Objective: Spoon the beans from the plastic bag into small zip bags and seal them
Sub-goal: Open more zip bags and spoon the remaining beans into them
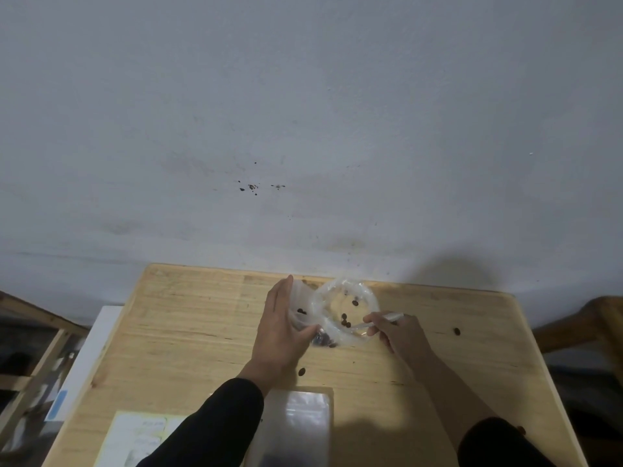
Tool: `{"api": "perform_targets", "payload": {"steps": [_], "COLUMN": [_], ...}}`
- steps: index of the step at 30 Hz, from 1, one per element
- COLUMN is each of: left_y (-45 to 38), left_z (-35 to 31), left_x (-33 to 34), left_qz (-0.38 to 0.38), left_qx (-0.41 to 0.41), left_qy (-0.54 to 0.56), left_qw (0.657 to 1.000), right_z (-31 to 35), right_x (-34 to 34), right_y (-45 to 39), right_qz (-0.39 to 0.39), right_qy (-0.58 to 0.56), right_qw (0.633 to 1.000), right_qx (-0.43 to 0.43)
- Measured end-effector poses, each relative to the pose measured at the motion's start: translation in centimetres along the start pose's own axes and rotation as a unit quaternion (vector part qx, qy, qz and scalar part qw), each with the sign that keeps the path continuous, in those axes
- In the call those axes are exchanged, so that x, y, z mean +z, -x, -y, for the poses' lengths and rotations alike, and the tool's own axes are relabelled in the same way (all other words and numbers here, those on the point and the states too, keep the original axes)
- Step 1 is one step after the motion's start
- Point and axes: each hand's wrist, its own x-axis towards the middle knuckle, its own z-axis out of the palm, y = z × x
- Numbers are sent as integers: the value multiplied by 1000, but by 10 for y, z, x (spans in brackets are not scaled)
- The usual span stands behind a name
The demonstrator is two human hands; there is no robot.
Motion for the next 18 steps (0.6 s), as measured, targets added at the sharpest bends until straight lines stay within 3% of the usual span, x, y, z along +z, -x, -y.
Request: {"api": "perform_targets", "payload": {"steps": [8,18], "left_y": [-1,1], "left_z": [2,8], "left_x": [-4,-6], "left_qz": [9,1], "left_qx": [11,25], "left_qy": [-10,-23], "left_qw": [1000,999], "right_z": [-3,0], "right_x": [2,-12], "right_y": [-1,-1], "right_qz": [-45,-133], "right_qy": [-58,-104], "right_qw": [996,985], "right_qx": [49,19]}}
